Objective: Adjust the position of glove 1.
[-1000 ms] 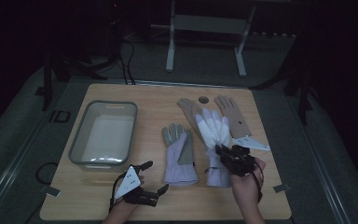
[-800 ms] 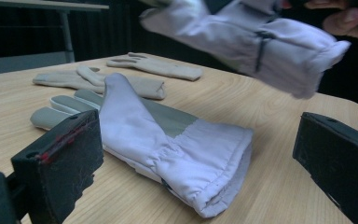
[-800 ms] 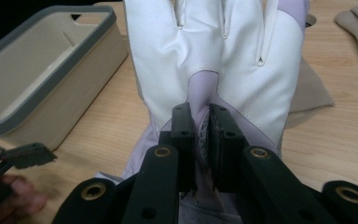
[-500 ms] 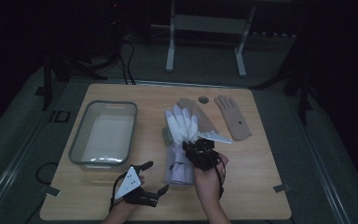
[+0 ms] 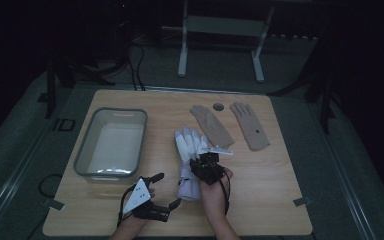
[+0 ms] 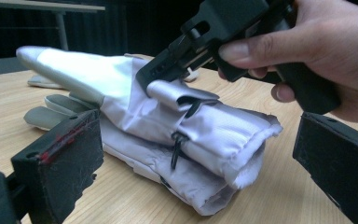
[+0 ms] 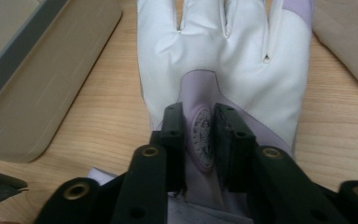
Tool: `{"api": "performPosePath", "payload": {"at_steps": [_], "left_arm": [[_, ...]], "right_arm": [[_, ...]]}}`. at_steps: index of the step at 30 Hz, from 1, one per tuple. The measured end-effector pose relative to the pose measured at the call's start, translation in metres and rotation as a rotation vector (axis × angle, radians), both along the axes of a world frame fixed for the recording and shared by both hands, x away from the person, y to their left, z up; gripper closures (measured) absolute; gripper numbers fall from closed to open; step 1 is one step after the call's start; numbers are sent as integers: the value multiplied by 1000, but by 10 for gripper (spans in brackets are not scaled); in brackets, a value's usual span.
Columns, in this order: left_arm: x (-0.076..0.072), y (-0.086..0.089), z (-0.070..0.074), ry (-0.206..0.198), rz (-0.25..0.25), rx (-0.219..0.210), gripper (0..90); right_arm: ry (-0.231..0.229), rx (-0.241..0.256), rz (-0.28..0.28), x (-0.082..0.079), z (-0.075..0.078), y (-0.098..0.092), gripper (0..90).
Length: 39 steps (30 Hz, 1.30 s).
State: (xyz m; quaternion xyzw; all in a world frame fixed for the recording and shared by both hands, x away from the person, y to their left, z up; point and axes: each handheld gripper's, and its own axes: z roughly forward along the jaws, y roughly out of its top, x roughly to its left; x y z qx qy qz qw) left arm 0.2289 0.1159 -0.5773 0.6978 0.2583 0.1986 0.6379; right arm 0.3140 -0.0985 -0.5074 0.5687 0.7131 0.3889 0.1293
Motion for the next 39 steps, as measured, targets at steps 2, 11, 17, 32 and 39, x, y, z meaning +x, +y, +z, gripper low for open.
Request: {"api": "performPosePath", "payload": {"at_steps": [2,11,17,32,39], "left_arm": [[0,0,0,-4,0,2,20],[0,0,0,2,4,4,20],[1,0,0,7,5,2,20],[-1,-3,1,-8,12,33,21],[1,-2,1,2,28,33,21]], "right_arm": [[3,-1,6,2,-3,1,698],[-2,-51,30,8,-15,8,502],[-12,-49,69,5,-6,6,382],[-142,-58,248,12,36,-33,135],[-190,-96,409,21,42,-49,142]]}}
